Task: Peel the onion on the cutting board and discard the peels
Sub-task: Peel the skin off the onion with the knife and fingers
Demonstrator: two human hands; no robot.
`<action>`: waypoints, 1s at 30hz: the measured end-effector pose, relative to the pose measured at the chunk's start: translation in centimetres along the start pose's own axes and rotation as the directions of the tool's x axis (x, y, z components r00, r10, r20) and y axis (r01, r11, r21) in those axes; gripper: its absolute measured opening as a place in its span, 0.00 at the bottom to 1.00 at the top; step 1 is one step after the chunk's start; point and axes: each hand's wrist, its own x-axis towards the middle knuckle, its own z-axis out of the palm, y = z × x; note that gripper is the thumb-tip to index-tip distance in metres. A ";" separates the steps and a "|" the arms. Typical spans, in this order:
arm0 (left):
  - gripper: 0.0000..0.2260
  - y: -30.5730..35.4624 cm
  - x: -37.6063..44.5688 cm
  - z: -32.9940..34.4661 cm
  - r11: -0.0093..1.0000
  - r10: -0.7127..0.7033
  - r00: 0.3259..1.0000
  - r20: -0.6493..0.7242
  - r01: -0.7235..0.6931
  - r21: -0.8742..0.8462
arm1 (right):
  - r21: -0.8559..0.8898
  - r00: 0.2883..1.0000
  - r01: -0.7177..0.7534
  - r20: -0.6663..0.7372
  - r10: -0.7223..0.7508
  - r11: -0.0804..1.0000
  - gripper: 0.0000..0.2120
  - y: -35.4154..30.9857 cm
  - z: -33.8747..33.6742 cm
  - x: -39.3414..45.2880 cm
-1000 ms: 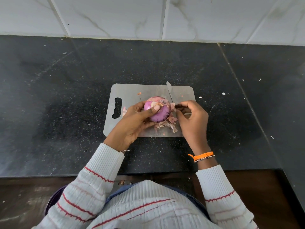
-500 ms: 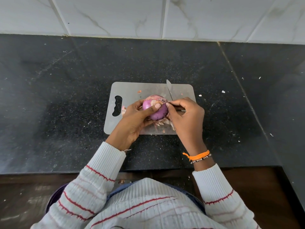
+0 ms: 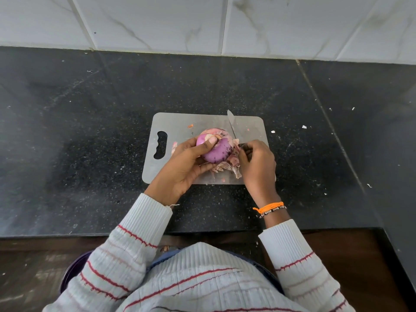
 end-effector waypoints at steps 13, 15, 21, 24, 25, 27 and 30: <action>0.25 -0.1 0.1 -0.1 0.999 0.054 0.999 0.003 -0.054 -0.006 | 0.373 0.998 0.051 -0.056 -0.032 0.926 0.07 -2.4 -1.4 -0.3; 0.20 -0.1 0.2 -0.2 0.998 0.067 0.998 -0.001 -0.067 -0.006 | 0.446 0.999 0.031 -0.028 -0.020 0.894 0.06 -3.0 -1.7 -0.4; 0.28 -0.2 0.0 -0.3 0.997 0.061 0.998 -0.014 -0.060 0.040 | 0.461 1.000 0.031 -0.015 -0.028 0.887 0.05 -3.1 -1.6 -0.4; 0.28 -0.2 0.0 -0.4 0.998 0.043 0.999 -0.019 -0.042 0.043 | 0.447 0.999 0.044 -0.031 -0.033 0.894 0.04 -3.0 -1.5 -0.3; 0.28 -0.2 -0.1 -0.4 0.998 0.036 0.999 -0.022 -0.035 0.049 | 0.430 0.998 0.055 -0.043 -0.040 0.901 0.03 -2.9 -1.4 -0.3; 0.26 -0.3 -0.1 -0.3 0.998 0.028 0.999 -0.021 -0.027 0.052 | 0.391 0.995 0.085 -0.073 -0.061 0.916 0.02 -2.7 -1.3 -0.3; 0.22 -0.3 -0.1 -0.2 0.998 0.043 0.999 -0.013 -0.043 0.036 | 0.388 0.994 0.098 -0.083 -0.072 0.916 0.03 -2.6 -1.4 -0.2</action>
